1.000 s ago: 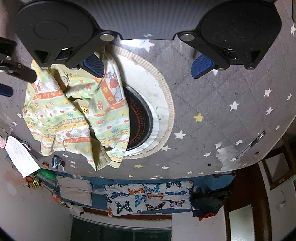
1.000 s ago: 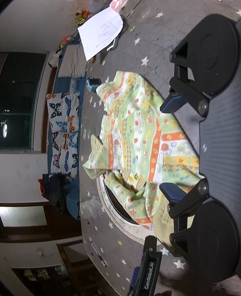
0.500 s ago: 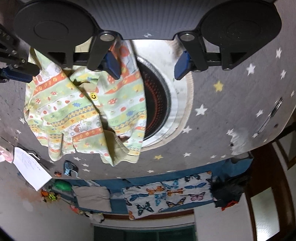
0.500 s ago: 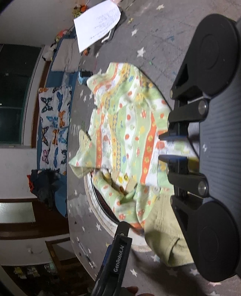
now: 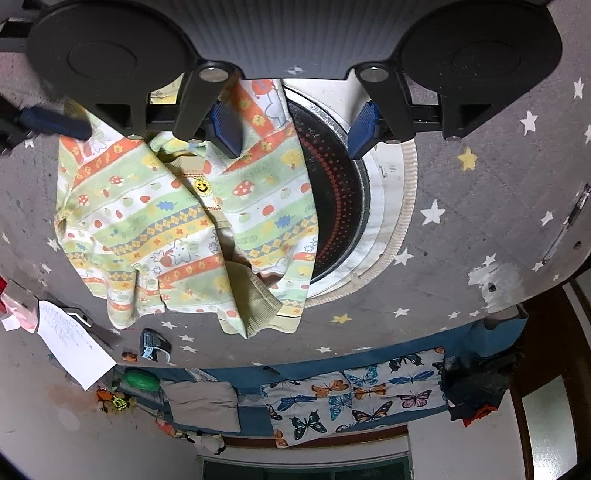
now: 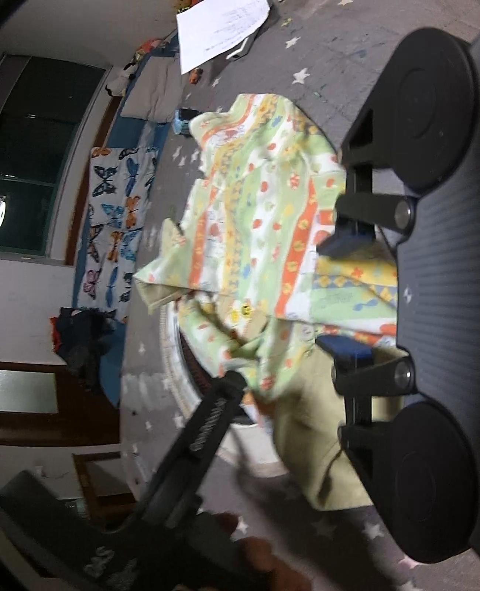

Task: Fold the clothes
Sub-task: 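Grasp the shirt edge with the right gripper while the left gripper grasps the collar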

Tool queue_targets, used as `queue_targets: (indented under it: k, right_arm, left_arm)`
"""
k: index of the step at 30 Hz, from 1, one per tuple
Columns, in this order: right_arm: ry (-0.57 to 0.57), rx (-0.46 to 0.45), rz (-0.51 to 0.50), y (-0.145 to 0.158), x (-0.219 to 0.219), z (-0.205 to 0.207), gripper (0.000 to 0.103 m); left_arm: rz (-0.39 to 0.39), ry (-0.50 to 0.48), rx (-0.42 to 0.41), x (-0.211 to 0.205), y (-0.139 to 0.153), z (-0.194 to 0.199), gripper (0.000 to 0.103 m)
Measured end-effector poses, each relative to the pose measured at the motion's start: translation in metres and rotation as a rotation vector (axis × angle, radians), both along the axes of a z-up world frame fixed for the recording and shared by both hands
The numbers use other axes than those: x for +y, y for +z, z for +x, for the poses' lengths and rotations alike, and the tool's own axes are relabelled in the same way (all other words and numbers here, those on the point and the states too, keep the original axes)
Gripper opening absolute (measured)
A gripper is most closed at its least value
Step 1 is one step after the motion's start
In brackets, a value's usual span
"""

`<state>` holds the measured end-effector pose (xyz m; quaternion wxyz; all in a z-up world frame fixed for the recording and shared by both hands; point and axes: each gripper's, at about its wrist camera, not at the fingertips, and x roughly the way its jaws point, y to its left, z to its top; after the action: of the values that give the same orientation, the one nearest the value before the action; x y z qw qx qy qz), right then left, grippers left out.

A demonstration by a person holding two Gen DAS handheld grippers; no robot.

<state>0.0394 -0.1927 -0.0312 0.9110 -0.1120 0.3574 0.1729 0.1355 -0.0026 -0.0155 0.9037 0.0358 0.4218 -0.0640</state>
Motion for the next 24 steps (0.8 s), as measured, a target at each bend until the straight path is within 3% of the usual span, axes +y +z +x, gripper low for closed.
queue_targets:
  k: [5, 9, 11, 12, 14, 16, 19, 24]
  right_arm:
    - [-0.018, 0.003, 0.023, 0.003, -0.014, -0.005, 0.014]
    - [-0.031, -0.023, -0.004, 0.008, -0.021, -0.010, 0.009]
    - [-0.043, -0.027, -0.008, 0.009, -0.025, -0.012, 0.008]
    - [-0.050, -0.028, -0.009, 0.009, -0.028, -0.012, 0.008]
    - [-0.064, -0.027, -0.010, 0.009, -0.033, -0.013, 0.008]
    - [-0.076, -0.028, -0.006, 0.010, -0.037, -0.016, 0.008]
    - [-0.101, -0.031, -0.002, 0.012, -0.045, -0.019, 0.007]
    - [-0.120, -0.030, 0.011, 0.014, -0.057, -0.029, 0.007]
  left_arm:
    - [-0.087, 0.031, -0.025, 0.015, 0.014, -0.004, 0.066]
    - [-0.042, 0.007, -0.033, 0.008, 0.016, -0.005, 0.084]
    - [-0.019, 0.002, -0.026, 0.003, 0.011, -0.001, 0.084]
    - [-0.017, 0.001, -0.014, 0.001, 0.008, 0.002, 0.081]
    - [-0.018, -0.015, 0.003, -0.003, 0.002, 0.005, 0.058]
    - [-0.022, -0.039, 0.015, -0.007, -0.002, 0.005, 0.017]
    - [0.005, -0.036, -0.006, -0.010, -0.005, -0.003, 0.008]
    - [-0.011, 0.008, -0.022, 0.006, -0.002, -0.029, 0.007]
